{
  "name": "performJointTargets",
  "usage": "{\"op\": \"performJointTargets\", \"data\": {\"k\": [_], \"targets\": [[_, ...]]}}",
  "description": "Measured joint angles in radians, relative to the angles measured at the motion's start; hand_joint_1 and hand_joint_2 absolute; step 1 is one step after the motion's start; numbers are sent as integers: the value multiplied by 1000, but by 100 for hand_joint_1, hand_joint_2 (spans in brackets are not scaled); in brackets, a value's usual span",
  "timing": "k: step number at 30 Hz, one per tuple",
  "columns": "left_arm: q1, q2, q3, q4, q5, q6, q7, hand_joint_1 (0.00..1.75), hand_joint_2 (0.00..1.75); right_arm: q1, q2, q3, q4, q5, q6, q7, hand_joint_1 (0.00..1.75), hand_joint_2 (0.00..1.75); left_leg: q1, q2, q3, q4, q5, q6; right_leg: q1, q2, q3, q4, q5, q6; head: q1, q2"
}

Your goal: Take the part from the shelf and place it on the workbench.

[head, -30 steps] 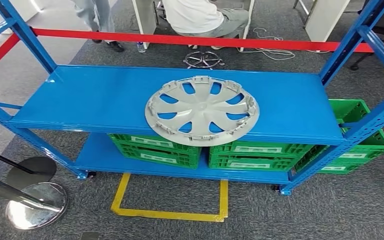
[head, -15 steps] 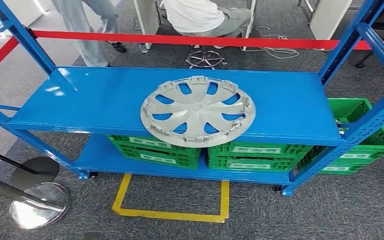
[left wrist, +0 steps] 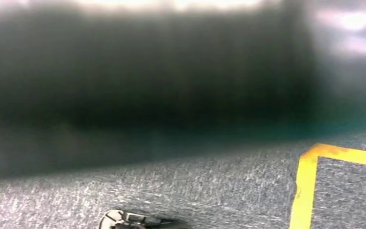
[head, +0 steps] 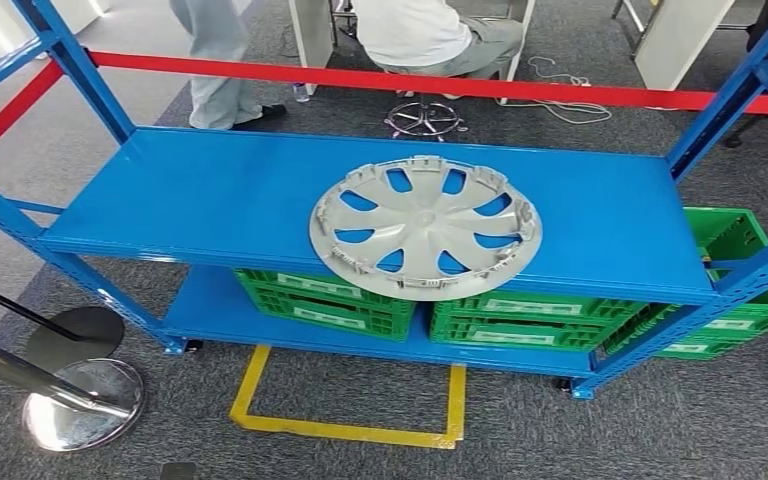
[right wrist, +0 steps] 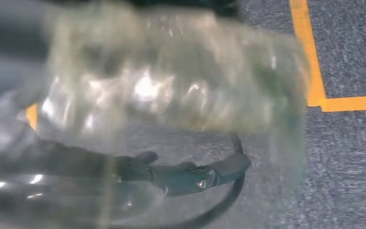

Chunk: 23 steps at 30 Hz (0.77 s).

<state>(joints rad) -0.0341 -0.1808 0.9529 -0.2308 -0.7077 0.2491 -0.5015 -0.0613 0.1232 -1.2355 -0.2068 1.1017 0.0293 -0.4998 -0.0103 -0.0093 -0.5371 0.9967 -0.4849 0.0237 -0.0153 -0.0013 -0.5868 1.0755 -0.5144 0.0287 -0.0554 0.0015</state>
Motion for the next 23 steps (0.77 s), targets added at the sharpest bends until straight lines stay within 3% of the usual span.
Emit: {"op": "performJointTargets", "data": {"k": [2,4,6,11,14,18,23], "targets": [[0,4,-12,0,3,-4,12,0,87,4,0,14,0,-9,-5,5,0,87,-3,-1,1,4,-5,-6,1,2,31,-55,7,-7,-1,0],[1,10,-30,-1,14,-8,26,0,0,13,0,38,0,-28,-10,16,0,0,-4,-2,0,6,-6,-1,1,2,34,-60,8,-10,-1,0],[5,15,-48,-1,31,-12,39,0,0,20,-1,62,-2,-54,-12,28,0,0,-4,-2,1,6,-6,6,2,3,35,-60,9,-10,-2,0],[15,30,-117,-5,92,-33,80,0,0,35,-8,150,-14,-148,-13,69,0,0,-3,-2,4,0,-5,6,5,3,35,-60,4,-17,-2,0],[25,38,-165,-10,131,-46,107,0,0,43,-14,214,-23,-209,-14,96,0,0,-2,-2,5,-3,-4,1,6,3,35,-59,3,-19,-2,0],[39,50,-231,-19,183,-64,143,0,0,58,-23,300,-35,-288,-16,132,0,0,-1,-2,5,-4,-4,-13,6,2,36,-59,2,-21,-1,0],[53,63,-307,-30,241,-84,182,0,0,73,-35,397,-50,-377,-17,172,0,0,-2,-2,5,-4,-5,-16,5,2,37,-59,2,-21,-1,0]]}}
